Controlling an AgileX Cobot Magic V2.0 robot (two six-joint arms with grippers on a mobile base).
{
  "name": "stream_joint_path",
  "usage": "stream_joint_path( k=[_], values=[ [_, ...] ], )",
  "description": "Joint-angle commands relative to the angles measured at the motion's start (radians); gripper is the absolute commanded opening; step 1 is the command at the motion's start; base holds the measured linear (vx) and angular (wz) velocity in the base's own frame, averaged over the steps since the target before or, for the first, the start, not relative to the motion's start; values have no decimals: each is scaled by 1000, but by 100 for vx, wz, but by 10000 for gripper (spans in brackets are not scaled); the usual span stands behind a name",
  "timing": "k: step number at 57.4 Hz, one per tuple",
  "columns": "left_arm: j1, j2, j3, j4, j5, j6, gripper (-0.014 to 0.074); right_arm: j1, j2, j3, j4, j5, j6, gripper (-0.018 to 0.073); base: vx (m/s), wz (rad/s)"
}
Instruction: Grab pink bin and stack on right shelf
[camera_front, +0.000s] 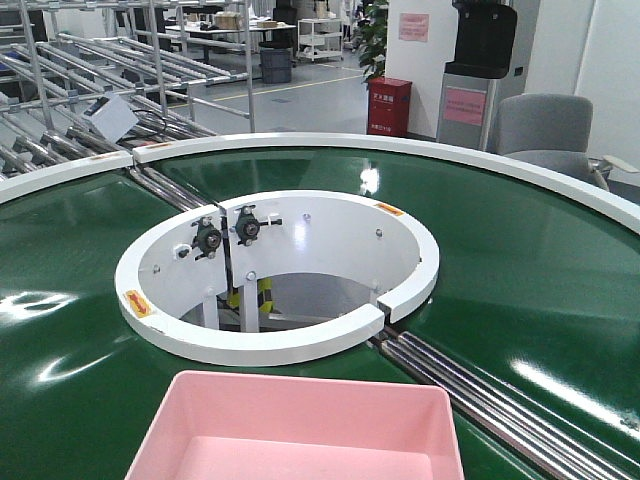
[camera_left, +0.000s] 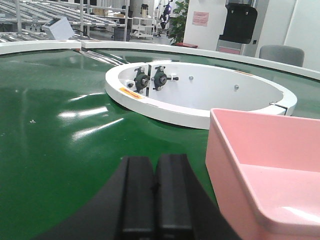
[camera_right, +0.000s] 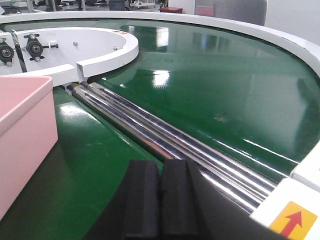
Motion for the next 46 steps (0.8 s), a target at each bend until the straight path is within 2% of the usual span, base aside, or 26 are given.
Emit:
stream_joint_path(
  k=[1, 22, 30, 33, 37, 46],
  values=[
    [1, 19, 10, 0, -86, -9, -8, -1, 21, 4, -9, -80, -6, 33, 0, 0],
    [1, 19, 10, -6, -101, -10, -8, -1, 21, 4, 15, -194, 8, 33, 0, 0],
    [1, 19, 2, 0, -206, -6, -8, -1, 21, 3, 20, -312, 8, 33, 0, 0],
    [1, 19, -15, 0, -242, 25, -8, -1, 21, -3, 18, -385, 8, 33, 0, 0],
    [1, 20, -81, 0, -224, 86, -8, -1, 24, -58, 13, -432, 8, 29, 0, 0],
    [1, 50, -306, 0, -108, 205, -8, -1, 120, -291, -20, -297, 8, -15, 0, 0]
  ],
)
